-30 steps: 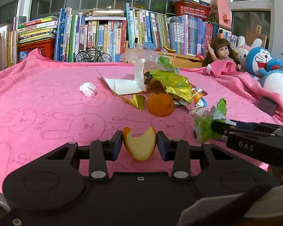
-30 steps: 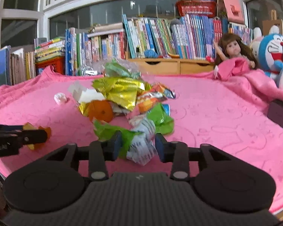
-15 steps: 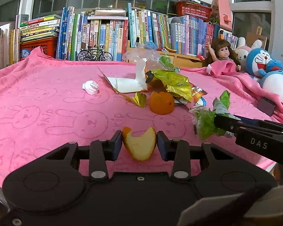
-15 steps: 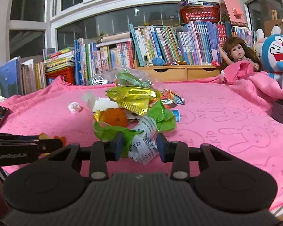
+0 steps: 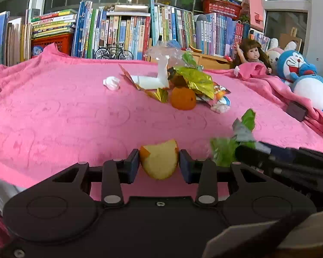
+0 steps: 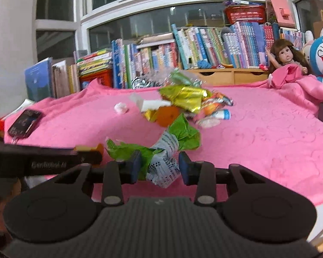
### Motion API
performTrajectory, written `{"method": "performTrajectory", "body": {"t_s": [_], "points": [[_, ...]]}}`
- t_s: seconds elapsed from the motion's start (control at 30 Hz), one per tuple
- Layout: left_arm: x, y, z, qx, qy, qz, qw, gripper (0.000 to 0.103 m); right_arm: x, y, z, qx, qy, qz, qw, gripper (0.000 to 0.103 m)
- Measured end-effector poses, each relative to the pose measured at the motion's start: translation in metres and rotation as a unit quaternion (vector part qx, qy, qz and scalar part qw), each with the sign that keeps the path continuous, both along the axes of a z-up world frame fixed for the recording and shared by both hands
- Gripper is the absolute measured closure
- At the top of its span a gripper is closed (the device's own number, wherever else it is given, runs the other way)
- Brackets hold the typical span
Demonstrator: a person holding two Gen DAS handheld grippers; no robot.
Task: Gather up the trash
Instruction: 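Lower the peel and green wrapper into the bin and open both grippers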
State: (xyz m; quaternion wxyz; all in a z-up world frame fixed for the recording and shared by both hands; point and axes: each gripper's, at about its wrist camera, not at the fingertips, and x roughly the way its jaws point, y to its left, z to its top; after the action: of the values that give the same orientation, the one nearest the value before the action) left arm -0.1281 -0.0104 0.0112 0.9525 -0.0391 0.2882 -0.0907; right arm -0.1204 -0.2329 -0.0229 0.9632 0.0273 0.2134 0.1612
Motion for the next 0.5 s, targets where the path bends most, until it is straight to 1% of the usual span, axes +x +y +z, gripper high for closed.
{"method": "performTrajectory", "body": {"t_s": [0.1, 0.17, 0.37, 0.43, 0.5], "points": [[-0.01, 0.002, -0.002, -0.002, 0.009, -0.003, 1.0, 0.065, -0.013, 0.003, -0.004, -0.007, 0.006, 0.008, 1.0, 0.061], [-0.015, 0.003, -0.005, 0.0, 0.016, -0.003, 0.9999, 0.065, -0.019, 0.005, -0.006, -0.009, 0.014, 0.013, 1.0, 0.064], [-0.025, 0.008, -0.023, 0.007, 0.05, -0.003, 0.9987, 0.065, -0.034, 0.008, -0.013, -0.018, 0.029, 0.026, 0.999, 0.065], [-0.027, 0.01, -0.032, 0.009, 0.066, -0.001, 0.9978, 0.066, -0.037, 0.009, -0.016, -0.017, 0.04, 0.028, 0.999, 0.072], [-0.029, 0.012, -0.041, 0.012, 0.083, 0.001, 0.9965, 0.066, -0.039, 0.008, -0.02, -0.012, 0.054, 0.032, 0.998, 0.072]]}}
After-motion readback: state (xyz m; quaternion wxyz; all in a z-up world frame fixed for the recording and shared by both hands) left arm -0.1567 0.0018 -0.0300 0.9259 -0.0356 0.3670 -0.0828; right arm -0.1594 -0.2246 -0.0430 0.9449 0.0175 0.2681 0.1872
